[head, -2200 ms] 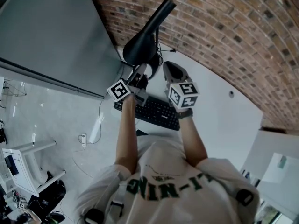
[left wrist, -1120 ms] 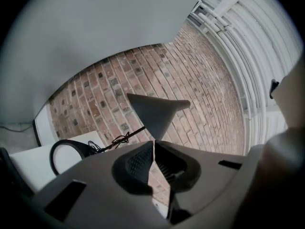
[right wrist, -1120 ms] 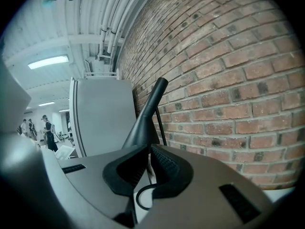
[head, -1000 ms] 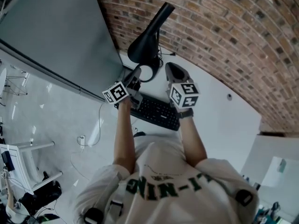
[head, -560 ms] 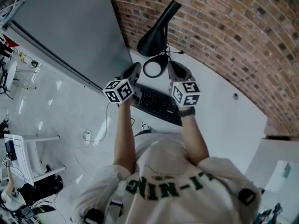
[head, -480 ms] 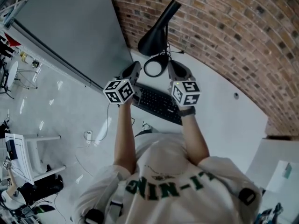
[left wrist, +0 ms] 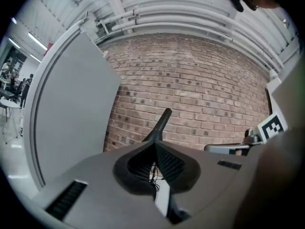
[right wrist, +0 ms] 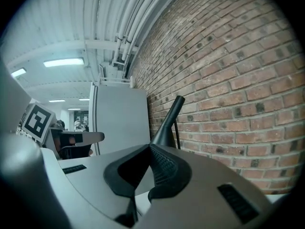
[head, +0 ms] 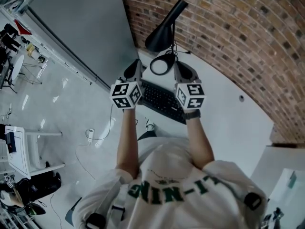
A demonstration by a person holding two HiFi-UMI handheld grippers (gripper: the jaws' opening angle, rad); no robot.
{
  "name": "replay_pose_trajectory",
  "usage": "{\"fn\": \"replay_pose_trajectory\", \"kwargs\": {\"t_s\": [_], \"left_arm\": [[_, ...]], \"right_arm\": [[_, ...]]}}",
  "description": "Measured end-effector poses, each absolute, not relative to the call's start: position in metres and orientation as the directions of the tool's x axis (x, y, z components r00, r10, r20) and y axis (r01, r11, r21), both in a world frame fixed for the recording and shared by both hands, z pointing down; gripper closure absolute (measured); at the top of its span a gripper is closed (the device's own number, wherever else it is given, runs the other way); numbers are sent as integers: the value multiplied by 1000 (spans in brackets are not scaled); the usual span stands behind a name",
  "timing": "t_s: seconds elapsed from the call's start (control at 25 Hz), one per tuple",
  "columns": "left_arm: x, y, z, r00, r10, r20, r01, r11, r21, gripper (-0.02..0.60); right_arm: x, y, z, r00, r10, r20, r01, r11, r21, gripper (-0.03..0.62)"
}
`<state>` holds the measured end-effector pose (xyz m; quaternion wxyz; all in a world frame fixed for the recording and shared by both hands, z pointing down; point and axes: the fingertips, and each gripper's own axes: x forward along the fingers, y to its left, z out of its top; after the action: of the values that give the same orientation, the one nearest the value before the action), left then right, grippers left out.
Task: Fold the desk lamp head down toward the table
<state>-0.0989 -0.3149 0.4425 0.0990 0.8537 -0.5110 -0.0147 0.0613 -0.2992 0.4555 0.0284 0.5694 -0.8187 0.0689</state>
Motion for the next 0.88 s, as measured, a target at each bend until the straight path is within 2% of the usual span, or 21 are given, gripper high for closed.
{"fn": "replay_pose_trajectory", "kwargs": {"t_s": [0.6, 0.76, 0.88], "left_arm": [[-86, -230, 446, 385, -922, 36, -922, -382, 61, 580], [-84, -220, 461, 397, -915, 68, -915, -389, 104, 580], [-84, -223, 475, 422, -903, 81, -892, -397, 218, 580]], "right_arm": [[86, -219, 477, -334, -931, 148, -941, 322, -99, 591], [89, -204, 489, -335, -928, 164, -941, 321, -106, 591], [93, -202, 494, -326, -928, 178, -944, 312, -104, 591]]}}
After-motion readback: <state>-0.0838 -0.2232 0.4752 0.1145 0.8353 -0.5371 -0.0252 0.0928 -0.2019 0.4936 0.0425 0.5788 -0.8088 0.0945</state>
